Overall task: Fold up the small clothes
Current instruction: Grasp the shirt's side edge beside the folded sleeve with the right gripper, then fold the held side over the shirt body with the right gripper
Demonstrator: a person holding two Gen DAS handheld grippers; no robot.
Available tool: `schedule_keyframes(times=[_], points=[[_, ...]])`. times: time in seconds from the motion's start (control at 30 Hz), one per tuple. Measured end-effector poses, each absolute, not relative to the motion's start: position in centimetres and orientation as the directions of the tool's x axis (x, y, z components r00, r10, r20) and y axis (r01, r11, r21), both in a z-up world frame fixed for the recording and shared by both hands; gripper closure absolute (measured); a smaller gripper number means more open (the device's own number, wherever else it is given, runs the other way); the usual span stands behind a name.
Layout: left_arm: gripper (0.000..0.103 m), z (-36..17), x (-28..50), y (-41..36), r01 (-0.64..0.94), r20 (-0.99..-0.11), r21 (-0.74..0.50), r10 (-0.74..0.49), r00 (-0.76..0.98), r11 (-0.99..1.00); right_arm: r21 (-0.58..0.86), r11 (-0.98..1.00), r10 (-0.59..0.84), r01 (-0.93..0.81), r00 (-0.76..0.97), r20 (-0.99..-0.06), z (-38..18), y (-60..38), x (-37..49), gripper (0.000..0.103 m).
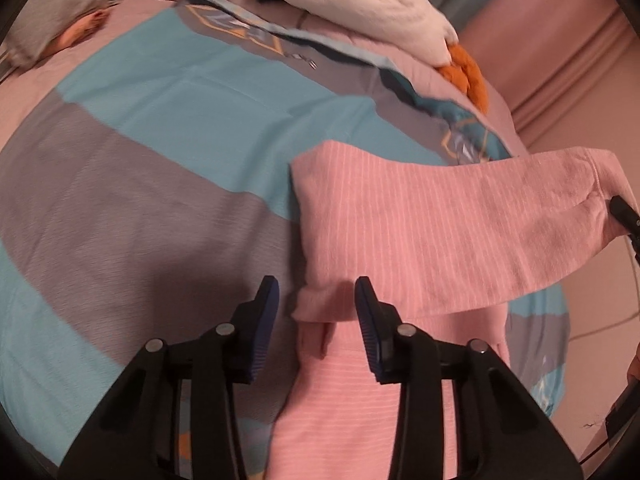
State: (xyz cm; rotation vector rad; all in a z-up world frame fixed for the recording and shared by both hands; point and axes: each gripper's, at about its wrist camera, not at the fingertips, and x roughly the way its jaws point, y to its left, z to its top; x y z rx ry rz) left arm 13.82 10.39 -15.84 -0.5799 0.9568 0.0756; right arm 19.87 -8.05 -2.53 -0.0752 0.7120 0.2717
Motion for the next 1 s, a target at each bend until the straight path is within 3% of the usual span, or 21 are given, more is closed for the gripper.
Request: schedule_keyframes(times=[0.33, 1.0], points=[[0.067, -18.9, 16.6, 7.4, -0.286, -0.845, -0.361, -0.182, 0.502, 0.888, 0.046, 0.982, 0.162, -0.184, 0.684, -0.711, -5.4, -12.1, 21.2, 0.096], [0.064, -20.9, 18.1, 6.2, -0.285, -0.879, -0.281, -0.127, 0.460, 0.916, 0.083, 0.990, 0.139, -0.117, 0.642, -0.754, -8.3, -15.9, 21.7, 0.096]])
